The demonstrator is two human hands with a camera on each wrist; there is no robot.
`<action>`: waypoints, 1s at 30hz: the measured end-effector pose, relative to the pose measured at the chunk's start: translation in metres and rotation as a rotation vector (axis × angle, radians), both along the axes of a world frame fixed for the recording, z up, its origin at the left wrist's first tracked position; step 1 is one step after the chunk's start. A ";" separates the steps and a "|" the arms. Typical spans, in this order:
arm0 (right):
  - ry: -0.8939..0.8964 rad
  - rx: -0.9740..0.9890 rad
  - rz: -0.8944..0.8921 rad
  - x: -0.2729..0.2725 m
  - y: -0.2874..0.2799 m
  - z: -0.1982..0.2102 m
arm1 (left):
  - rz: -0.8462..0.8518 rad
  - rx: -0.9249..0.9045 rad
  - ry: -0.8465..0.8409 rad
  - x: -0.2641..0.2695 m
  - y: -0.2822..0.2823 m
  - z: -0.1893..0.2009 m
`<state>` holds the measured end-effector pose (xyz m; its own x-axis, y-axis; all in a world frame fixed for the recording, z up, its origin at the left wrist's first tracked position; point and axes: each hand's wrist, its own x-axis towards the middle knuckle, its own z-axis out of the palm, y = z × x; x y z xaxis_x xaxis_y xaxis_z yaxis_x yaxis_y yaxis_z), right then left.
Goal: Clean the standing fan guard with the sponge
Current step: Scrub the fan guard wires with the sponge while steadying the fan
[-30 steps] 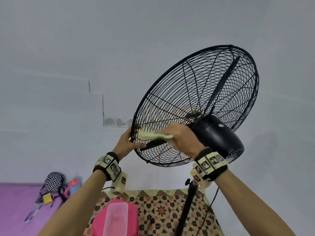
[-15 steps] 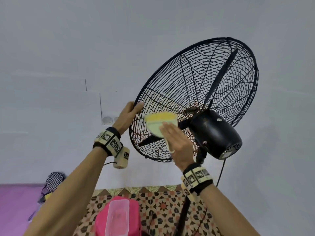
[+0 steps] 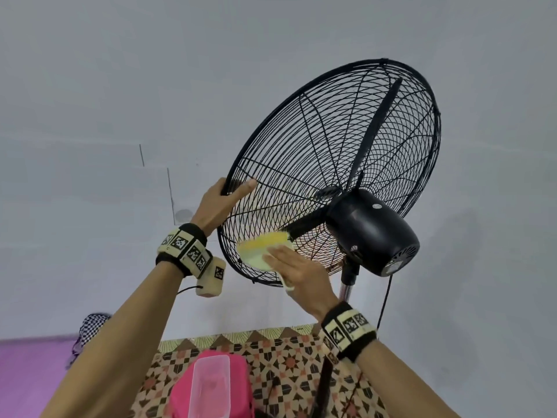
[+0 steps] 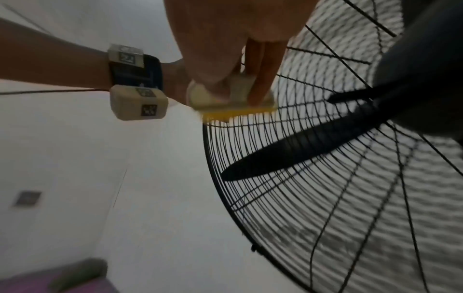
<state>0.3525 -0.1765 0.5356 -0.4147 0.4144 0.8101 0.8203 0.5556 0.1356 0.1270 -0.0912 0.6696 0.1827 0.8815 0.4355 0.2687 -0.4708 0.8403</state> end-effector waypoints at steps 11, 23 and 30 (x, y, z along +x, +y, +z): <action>0.104 -0.016 0.004 0.006 0.000 0.010 | -0.006 0.042 0.074 -0.003 -0.009 0.004; 0.147 -0.001 -0.034 0.028 0.000 0.011 | -0.008 0.057 0.099 -0.003 -0.011 0.004; 0.398 0.124 -0.004 0.039 -0.002 0.034 | -0.008 0.068 0.098 0.001 -0.013 0.004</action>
